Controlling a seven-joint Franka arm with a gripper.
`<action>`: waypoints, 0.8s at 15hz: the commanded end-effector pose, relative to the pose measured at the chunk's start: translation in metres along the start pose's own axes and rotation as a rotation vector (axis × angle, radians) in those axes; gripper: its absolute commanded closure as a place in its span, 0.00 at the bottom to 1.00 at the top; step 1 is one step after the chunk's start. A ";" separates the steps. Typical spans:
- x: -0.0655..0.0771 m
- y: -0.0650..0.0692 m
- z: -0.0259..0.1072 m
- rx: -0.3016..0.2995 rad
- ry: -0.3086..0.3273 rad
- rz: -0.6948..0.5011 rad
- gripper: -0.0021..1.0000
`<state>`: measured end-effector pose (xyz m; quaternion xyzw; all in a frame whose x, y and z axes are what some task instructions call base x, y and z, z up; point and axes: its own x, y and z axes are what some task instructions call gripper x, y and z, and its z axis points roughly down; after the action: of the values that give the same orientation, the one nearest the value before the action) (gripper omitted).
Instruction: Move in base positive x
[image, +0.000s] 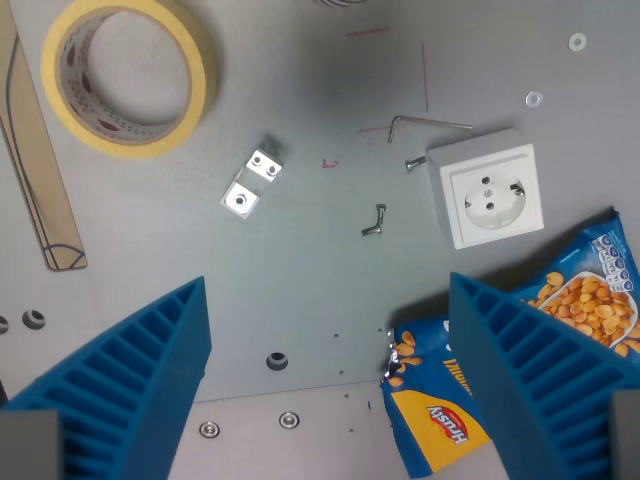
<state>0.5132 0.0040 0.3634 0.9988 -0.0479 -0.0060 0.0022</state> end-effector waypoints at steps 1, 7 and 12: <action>0.005 -0.001 -0.003 0.001 0.005 0.001 0.00; 0.035 -0.006 -0.003 0.001 0.005 0.001 0.00; 0.060 -0.011 -0.002 0.001 0.005 0.001 0.00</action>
<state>0.5668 0.0071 0.3603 0.9988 -0.0455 0.0162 0.0006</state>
